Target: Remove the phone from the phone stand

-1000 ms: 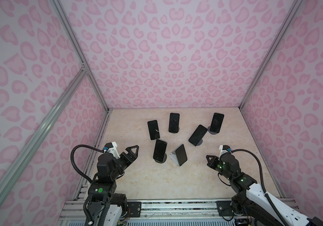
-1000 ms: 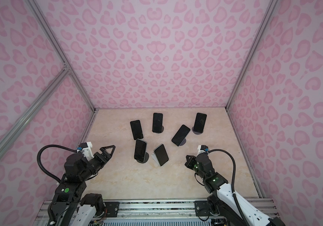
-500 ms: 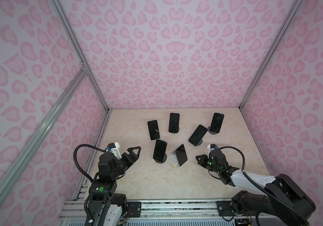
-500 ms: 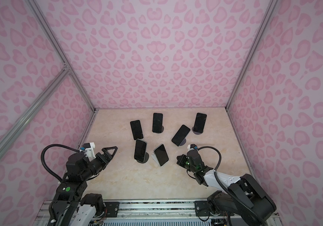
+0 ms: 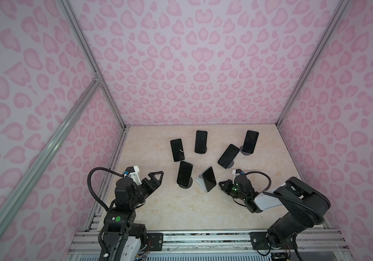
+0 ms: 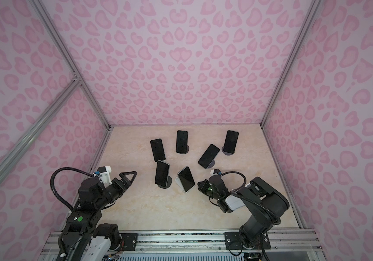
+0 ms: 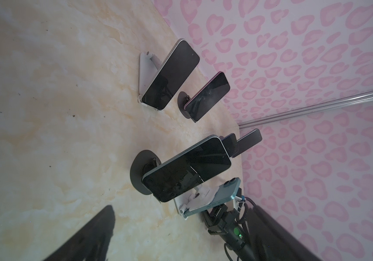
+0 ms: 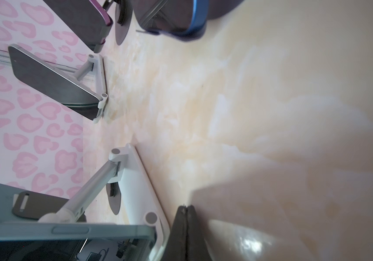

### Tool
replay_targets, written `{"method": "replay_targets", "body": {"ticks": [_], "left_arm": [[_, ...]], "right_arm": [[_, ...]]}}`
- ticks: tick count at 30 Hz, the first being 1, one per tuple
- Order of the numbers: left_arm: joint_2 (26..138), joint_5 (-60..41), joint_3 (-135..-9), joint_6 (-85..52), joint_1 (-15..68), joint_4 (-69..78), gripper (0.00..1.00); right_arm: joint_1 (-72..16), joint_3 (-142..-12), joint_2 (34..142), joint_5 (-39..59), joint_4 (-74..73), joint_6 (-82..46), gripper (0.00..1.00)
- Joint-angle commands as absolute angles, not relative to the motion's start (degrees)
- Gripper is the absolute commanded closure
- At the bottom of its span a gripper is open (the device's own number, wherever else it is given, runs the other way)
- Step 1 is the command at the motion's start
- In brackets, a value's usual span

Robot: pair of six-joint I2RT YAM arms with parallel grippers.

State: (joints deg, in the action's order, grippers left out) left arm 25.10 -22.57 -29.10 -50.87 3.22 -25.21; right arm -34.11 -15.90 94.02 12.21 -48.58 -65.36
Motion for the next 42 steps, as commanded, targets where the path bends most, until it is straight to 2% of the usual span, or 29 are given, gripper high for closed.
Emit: {"method": "replay_targets", "body": {"ticks": [1,23,34,42], "left_arm": [[24.9,-22.3,-29.1,-49.9,3.3,-24.7,0.05],[25.1,-21.7,-30.1,-50.3,3.4,-25.0,0.05],[24.6,-21.5,-30.2,-50.0,3.4,-25.6,0.05],[23.9,-21.4,-29.5,-49.8,3.4,-25.9,0.05]], "right_arm": [[-34.5,-14.4,96.4,11.7,-53.8,-68.4,1.0],[-37.0,-11.8,105.1,11.4,-64.0,-74.8,1.0],[-38.1,-13.2,98.3,8.8,-52.2,-71.5,1.0],[-39.5,-15.8,97.4,7.9,-47.9,-70.2,1.0]]}}
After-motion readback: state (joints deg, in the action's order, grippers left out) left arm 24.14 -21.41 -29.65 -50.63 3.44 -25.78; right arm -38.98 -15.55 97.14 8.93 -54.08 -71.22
